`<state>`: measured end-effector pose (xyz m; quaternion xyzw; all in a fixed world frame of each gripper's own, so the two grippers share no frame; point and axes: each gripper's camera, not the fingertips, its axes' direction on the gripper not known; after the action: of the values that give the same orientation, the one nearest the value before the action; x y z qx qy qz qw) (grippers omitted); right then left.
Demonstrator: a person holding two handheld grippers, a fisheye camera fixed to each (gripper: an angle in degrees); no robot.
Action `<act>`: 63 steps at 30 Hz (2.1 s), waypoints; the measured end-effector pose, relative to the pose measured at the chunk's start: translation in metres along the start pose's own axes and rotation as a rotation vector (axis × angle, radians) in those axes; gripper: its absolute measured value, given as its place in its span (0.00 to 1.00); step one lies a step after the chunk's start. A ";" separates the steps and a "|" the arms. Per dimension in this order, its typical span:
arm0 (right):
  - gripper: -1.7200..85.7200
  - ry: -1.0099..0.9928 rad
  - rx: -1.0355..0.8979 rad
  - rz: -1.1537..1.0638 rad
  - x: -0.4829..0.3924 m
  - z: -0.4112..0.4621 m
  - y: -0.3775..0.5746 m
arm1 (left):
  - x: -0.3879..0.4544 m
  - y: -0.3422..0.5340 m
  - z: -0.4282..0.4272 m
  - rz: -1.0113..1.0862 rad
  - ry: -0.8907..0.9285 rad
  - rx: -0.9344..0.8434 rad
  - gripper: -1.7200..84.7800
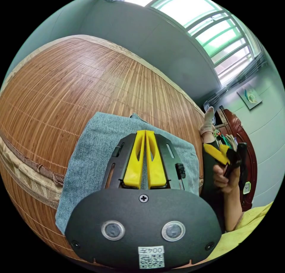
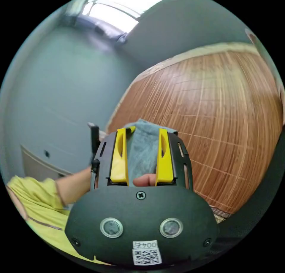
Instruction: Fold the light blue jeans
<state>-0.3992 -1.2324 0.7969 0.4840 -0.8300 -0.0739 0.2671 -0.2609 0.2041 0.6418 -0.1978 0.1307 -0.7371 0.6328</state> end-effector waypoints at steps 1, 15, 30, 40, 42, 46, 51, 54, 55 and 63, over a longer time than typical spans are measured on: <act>0.19 -0.126 0.032 0.134 0.036 -0.023 -0.010 | -0.002 0.001 0.001 -0.005 0.008 -0.005 0.03; 0.17 -0.494 -0.108 0.629 0.188 -0.025 -0.030 | -0.016 0.013 -0.002 -0.047 0.092 -0.005 0.03; 0.06 -0.434 -0.086 0.504 0.171 0.007 -0.035 | -0.028 0.022 -0.015 -0.050 0.123 0.005 0.03; 0.03 0.013 -0.026 0.410 0.111 0.017 -0.018 | -0.032 0.025 -0.028 -0.040 0.113 0.010 0.03; 0.04 0.168 0.030 0.245 0.063 0.009 -0.023 | -0.033 0.026 -0.030 -0.039 0.112 0.014 0.03; 0.17 0.262 0.039 -0.158 -0.076 0.064 -0.011 | -0.035 0.025 -0.035 -0.033 0.107 0.012 0.03; 0.23 0.482 -0.080 -0.254 -0.149 0.171 0.013 | -0.039 0.024 -0.042 -0.032 0.107 0.014 0.03; 0.23 0.624 -0.184 -0.311 -0.166 0.230 0.034 | -0.041 0.024 -0.047 -0.027 0.104 0.016 0.03; 0.23 0.658 -0.149 -0.348 -0.173 0.241 0.044 | -0.041 0.023 -0.048 -0.026 0.099 0.015 0.03; 0.23 0.667 -0.073 -0.399 -0.218 0.282 0.075 | -0.060 0.017 -0.059 -0.087 0.170 0.016 0.03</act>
<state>-0.5166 -1.0478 0.5058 0.6235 -0.5841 0.0079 0.5197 -0.2656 0.2566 0.5740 -0.1349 0.1694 -0.7792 0.5882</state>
